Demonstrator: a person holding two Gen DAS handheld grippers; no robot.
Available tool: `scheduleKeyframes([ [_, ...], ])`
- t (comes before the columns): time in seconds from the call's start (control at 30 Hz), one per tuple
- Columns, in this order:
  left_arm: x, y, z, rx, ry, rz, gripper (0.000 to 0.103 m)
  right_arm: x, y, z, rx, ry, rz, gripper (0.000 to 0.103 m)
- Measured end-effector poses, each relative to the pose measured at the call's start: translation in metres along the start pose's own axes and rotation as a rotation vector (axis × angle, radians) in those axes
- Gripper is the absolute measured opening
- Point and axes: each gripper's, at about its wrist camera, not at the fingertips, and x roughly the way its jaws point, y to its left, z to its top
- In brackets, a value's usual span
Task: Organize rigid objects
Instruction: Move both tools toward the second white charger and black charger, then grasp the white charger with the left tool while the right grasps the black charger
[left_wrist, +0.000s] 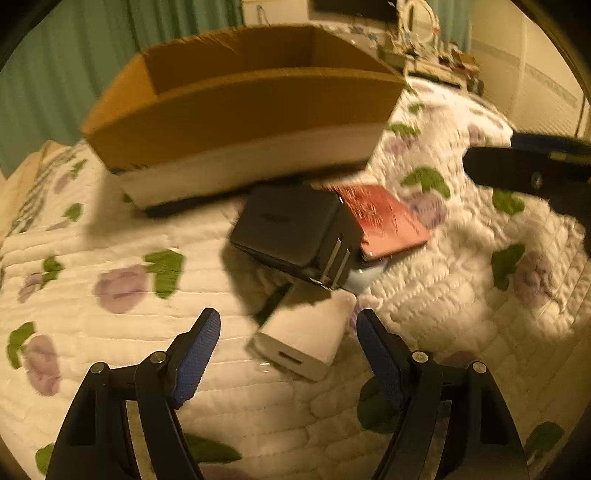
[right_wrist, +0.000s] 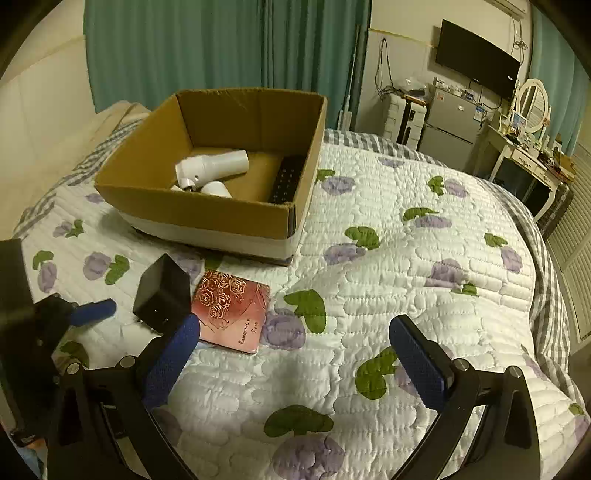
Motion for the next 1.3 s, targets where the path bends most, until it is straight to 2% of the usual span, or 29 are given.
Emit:
scheduleKeyframes([
  [0.13,0.005,-0.005,-0.002,0.030,-0.002,-0.002,0.074,0.002,0.002,0.000,-0.001,0.002,0.012,0.103],
  [0.17,0.003,-0.006,-0.002,0.031,-0.005,-0.009,0.057,0.003,0.002,-0.001,-0.002,0.003,0.011,0.103],
  [0.2,0.001,-0.006,-0.003,0.030,-0.002,-0.034,0.052,0.003,0.002,-0.001,-0.002,0.004,0.011,0.103],
  [0.33,-0.014,-0.005,-0.009,0.010,-0.011,-0.025,0.049,0.001,0.003,-0.001,-0.006,-0.007,0.010,0.103],
  [0.5,-0.053,0.016,-0.015,-0.071,-0.064,-0.019,0.045,-0.005,0.008,0.001,-0.022,-0.031,0.018,0.103],
  [0.67,-0.081,0.047,0.002,-0.126,-0.160,0.074,0.043,-0.008,0.018,0.001,-0.052,-0.032,0.036,0.103],
  [0.87,-0.077,0.079,0.004,-0.192,-0.154,0.161,0.043,-0.002,0.047,0.000,-0.115,-0.016,0.088,0.103],
  [1.0,-0.074,0.096,0.001,-0.234,-0.155,0.171,0.043,0.012,0.076,-0.003,-0.170,0.019,0.144,0.102],
  [1.13,-0.073,0.101,0.000,-0.243,-0.163,0.189,0.043,0.033,0.100,-0.002,-0.205,0.067,0.189,0.089],
  [1.3,-0.073,0.109,-0.002,-0.270,-0.165,0.177,0.043,0.058,0.118,0.003,-0.210,0.113,0.229,0.073],
])
